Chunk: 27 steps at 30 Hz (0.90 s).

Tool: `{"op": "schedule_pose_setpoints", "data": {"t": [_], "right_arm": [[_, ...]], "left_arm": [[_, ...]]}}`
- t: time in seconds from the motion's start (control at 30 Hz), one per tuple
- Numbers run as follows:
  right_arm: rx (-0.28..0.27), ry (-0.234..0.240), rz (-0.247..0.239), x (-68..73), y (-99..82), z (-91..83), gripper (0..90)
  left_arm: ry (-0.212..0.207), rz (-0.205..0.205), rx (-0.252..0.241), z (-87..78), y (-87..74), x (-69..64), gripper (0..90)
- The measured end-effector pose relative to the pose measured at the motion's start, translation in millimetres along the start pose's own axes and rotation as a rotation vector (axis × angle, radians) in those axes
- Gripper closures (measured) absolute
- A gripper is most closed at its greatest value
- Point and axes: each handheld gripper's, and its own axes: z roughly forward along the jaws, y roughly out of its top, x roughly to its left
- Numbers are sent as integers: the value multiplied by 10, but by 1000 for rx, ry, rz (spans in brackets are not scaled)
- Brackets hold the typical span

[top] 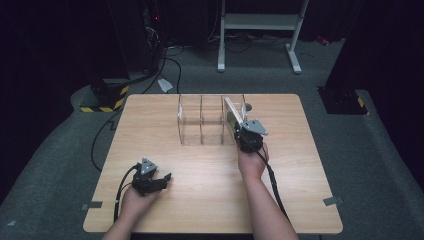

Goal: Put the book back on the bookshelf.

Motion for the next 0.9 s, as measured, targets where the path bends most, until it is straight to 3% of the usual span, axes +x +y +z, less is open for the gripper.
{"op": "schedule_pose_setpoints", "data": {"t": [0.9], "right_arm": [[14,0,23,9,-179,-71,742]], "left_arm": [[2,3,-1,-1,-1,1,321]]}}
